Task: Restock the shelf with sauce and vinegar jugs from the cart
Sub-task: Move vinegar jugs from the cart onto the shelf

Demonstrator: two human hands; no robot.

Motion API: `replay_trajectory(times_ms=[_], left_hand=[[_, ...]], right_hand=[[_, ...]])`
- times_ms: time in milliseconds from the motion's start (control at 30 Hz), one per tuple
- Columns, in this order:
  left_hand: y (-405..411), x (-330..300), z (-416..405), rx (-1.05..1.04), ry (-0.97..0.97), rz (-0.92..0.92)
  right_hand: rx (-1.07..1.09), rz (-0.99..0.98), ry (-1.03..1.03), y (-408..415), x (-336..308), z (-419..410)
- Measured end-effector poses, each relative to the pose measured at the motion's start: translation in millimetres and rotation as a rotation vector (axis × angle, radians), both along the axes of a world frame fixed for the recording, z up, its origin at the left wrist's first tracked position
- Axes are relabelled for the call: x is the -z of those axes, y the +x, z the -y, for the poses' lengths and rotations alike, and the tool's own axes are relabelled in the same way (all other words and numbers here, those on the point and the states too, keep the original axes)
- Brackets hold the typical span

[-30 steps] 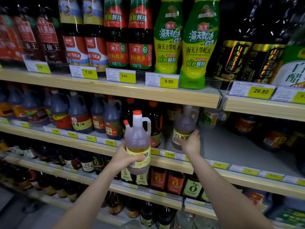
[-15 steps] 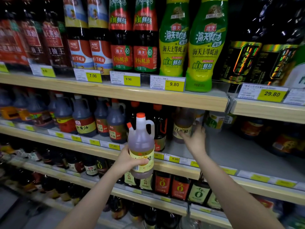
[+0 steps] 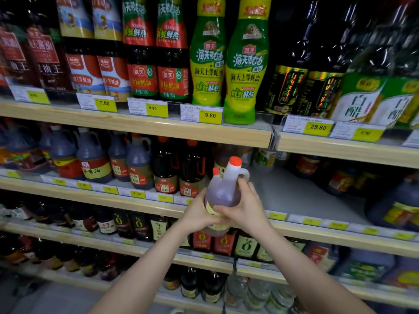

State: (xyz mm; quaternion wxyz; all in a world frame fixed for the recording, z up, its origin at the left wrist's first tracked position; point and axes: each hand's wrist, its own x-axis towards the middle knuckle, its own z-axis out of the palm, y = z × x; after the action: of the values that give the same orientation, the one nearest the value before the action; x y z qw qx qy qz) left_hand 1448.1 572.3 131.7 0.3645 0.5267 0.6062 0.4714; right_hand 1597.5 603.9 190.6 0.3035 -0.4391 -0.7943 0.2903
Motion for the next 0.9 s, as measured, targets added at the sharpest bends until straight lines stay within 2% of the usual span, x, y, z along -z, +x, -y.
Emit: replay_trajectory(times_ms=[133, 233, 300, 367, 533, 900], left_hand=[[-24.1, -20.2, -14.9, -0.046, 0.07, -0.056], [-49.4, -6.4, -12.2, -0.112, -0.026, -0.285], [-61.0, 10.8, -8.3, -0.073, -0.113, -0.501], [-67.2, 25.3, -6.3, -0.036, -0.143, -0.641], [-81.3, 31.8, -17.0, -0.022, -0.12, -0.721], [-91.7, 18.2, -22.6, 0.123, -0.211, -0.795]], right_hand=[[0.02, -0.064, 0.19, -4.4, -7.7, -9.0], [0.029, -0.002, 0.259, -13.6, -4.2, -26.6], [0.047, 0.043, 0.253, -23.9, 3.4, -41.4], [0.082, 0.081, 0.22, -35.9, 13.1, -56.9], [0.199, 0.14, 0.09, -61.3, 24.1, -89.7], [0.147, 0.243, 0.017, -79.6, 19.0, -106.5]])
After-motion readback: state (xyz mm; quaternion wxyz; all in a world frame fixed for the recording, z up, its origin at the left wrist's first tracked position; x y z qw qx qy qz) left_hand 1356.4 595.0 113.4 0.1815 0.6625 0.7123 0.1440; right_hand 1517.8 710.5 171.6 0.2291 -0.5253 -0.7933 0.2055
